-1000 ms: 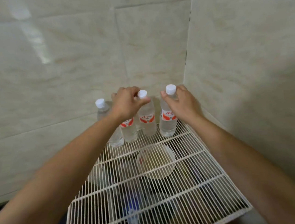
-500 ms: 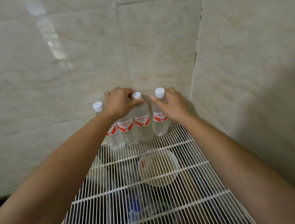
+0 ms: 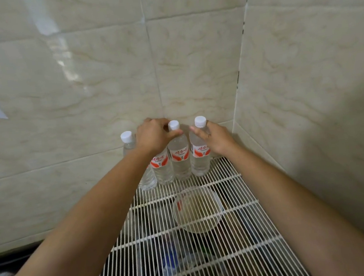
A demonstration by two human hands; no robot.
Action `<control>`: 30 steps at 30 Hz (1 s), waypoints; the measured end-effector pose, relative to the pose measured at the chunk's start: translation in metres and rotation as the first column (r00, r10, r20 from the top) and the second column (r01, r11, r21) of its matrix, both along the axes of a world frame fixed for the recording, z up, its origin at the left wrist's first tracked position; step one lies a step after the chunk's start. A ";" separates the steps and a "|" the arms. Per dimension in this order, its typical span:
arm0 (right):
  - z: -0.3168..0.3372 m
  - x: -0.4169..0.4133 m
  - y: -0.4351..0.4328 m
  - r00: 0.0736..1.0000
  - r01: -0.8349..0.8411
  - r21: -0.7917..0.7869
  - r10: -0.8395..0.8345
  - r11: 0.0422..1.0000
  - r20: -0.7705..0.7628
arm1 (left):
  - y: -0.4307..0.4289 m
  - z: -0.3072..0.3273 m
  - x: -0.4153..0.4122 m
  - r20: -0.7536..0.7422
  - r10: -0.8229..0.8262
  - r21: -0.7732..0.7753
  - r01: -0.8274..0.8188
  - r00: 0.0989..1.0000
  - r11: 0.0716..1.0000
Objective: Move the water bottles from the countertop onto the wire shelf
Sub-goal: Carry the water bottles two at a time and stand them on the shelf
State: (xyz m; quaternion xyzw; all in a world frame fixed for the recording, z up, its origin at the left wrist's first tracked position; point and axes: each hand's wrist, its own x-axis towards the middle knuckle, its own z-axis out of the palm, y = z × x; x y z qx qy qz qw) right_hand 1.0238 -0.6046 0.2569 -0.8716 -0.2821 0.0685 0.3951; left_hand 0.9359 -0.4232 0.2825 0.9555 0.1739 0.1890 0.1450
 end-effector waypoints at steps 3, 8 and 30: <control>0.001 -0.004 0.005 0.999 -0.032 -0.010 0.032 0.999 -0.009 | 0.001 0.003 -0.003 -0.032 -0.015 -0.030 0.015 0.999 0.999; 0.004 -0.014 0.009 0.997 0.069 0.060 -0.070 0.996 0.015 | 0.004 0.023 -0.033 0.027 -0.021 -0.011 0.021 0.999 1.000; -0.126 -0.392 0.127 0.667 -0.645 -0.081 0.611 0.760 0.426 | -0.021 -0.150 -0.562 -0.039 0.842 0.058 -0.840 0.538 0.539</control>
